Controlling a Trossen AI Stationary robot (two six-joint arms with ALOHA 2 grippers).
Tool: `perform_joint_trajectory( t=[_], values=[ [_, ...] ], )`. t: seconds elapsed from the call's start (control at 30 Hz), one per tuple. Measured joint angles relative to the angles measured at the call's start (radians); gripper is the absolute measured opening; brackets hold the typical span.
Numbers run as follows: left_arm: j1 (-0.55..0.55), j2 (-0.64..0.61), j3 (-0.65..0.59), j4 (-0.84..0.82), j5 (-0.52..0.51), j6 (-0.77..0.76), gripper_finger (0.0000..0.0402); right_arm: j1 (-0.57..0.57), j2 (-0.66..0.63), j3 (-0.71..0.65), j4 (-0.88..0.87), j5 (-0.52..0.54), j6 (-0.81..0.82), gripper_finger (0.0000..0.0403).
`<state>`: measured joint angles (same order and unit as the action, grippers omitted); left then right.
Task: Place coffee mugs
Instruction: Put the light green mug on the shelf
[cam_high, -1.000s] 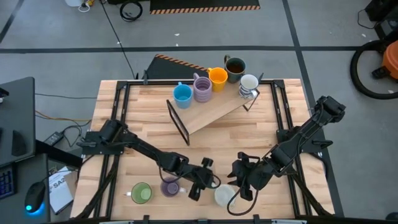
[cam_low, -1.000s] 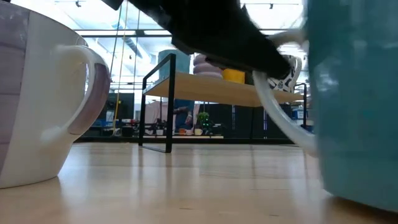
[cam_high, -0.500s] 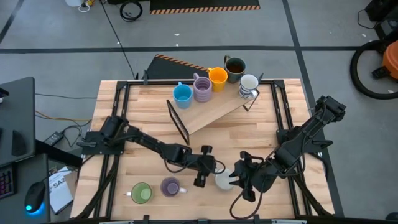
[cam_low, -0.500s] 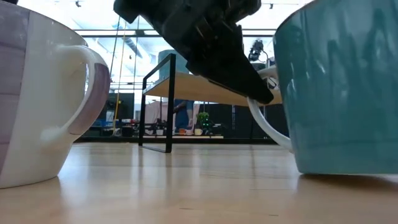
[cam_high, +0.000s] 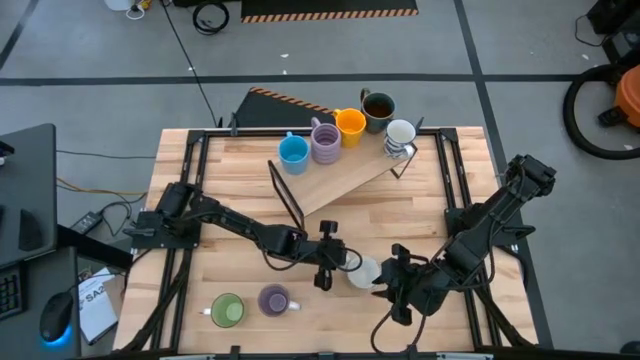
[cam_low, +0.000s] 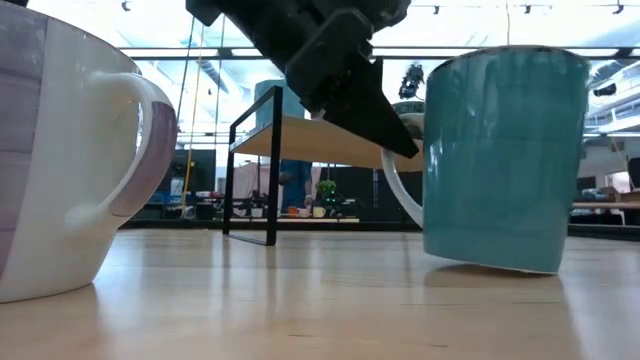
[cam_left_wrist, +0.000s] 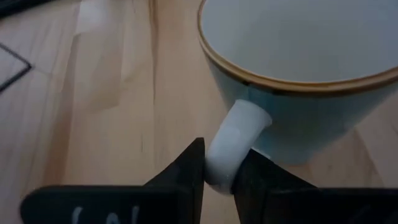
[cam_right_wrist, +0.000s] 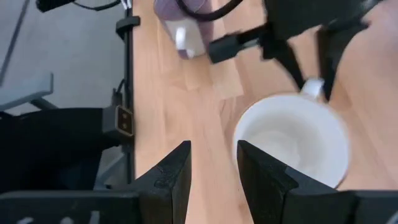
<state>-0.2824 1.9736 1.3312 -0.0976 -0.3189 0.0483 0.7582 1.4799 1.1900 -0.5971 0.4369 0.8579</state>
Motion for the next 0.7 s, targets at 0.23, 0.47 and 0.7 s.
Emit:
perform_joint_trajectory(
  t=[0.23, 0.47, 0.7],
  values=[
    [0.012, -0.001, 0.0, -0.033, 0.022, -0.029, 0.0069, -0.005, 0.075, 0.0, 0.0, -0.035, -0.002, 0.0135],
    [-0.022, -0.005, 0.0, -0.059, 0.038, -0.029, 0.0103, -0.015, 0.125, -0.001, -0.011, -0.006, -0.025, 0.0135],
    [-0.041, -0.039, 0.0, -0.119, 0.092, -0.038, 0.0146, -0.015, 0.128, -0.001, -0.02, 0.015, -0.094, 0.0135]
  ],
)
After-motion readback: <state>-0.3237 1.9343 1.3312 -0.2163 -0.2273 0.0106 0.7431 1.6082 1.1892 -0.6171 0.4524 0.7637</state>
